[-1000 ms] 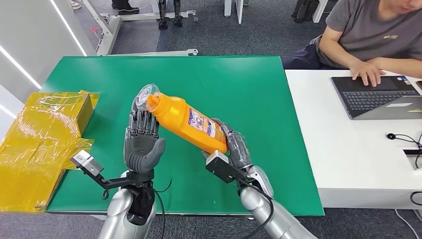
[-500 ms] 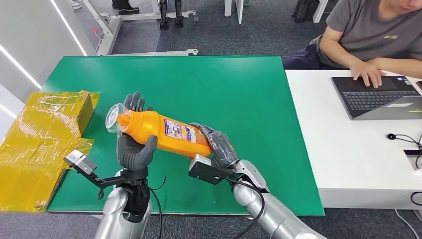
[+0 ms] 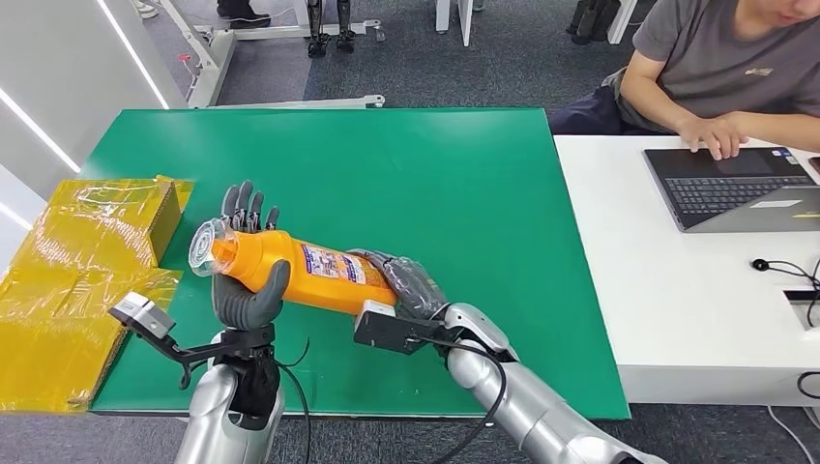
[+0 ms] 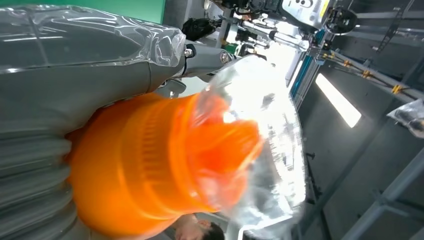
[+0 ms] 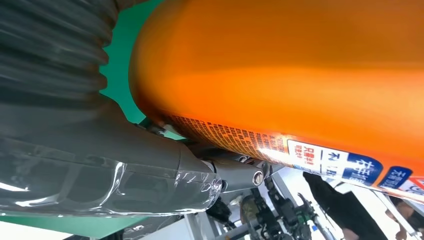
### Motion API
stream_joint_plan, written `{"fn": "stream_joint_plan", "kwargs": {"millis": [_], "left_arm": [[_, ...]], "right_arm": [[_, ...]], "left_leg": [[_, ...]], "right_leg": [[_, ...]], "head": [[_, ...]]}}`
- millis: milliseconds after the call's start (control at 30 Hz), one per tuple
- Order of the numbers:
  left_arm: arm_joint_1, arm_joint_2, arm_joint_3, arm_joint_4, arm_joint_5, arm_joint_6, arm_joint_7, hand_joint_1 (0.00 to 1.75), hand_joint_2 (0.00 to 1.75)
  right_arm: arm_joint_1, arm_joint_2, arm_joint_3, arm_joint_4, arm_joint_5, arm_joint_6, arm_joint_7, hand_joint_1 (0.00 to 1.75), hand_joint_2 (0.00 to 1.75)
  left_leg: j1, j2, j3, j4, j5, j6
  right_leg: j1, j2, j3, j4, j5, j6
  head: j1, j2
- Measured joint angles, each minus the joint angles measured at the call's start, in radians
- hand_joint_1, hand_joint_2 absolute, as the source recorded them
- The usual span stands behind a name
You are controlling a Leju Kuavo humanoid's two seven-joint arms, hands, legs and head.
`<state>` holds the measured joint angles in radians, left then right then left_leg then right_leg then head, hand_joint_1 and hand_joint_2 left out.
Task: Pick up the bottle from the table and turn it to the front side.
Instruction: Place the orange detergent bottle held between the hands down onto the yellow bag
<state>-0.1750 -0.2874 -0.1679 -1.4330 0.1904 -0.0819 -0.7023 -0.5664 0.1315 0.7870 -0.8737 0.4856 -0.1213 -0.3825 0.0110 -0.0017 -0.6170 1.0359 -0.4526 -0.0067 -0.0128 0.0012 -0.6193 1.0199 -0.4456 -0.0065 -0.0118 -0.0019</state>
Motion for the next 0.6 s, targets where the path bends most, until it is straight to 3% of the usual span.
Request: {"fn": "stream_joint_plan", "kwargs": {"millis": [67,133,600], "left_arm": [[0.001,-0.002,0.013,-0.003,0.007,-0.007,0.0,0.98,1.75],[0.001,-0.003,0.023,-0.005,0.005,-0.008,0.0,1.75,1.75],[0.003,-0.005,0.037,-0.017,-0.009,-0.006,0.0,1.75,1.75]], "right_arm": [[-0.001,0.002,0.0,0.007,0.006,0.004,0.001,1.75,1.75],[-0.001,0.004,0.0,0.013,0.011,0.005,0.004,1.75,1.75],[-0.001,0.006,-0.003,0.021,0.024,0.003,0.011,1.75,1.75]], "left_leg": [[0.0,0.0,0.0,0.0,0.0,0.0],[0.0,0.0,0.0,0.0,0.0,0.0],[0.0,0.0,0.0,0.0,0.0,0.0]], "right_leg": [[0.0,0.0,0.0,0.0,0.0,0.0],[0.0,0.0,0.0,0.0,0.0,0.0],[0.0,0.0,0.0,0.0,0.0,0.0]], "head": [[0.0,0.0],[0.0,0.0],[0.0,0.0]]}}
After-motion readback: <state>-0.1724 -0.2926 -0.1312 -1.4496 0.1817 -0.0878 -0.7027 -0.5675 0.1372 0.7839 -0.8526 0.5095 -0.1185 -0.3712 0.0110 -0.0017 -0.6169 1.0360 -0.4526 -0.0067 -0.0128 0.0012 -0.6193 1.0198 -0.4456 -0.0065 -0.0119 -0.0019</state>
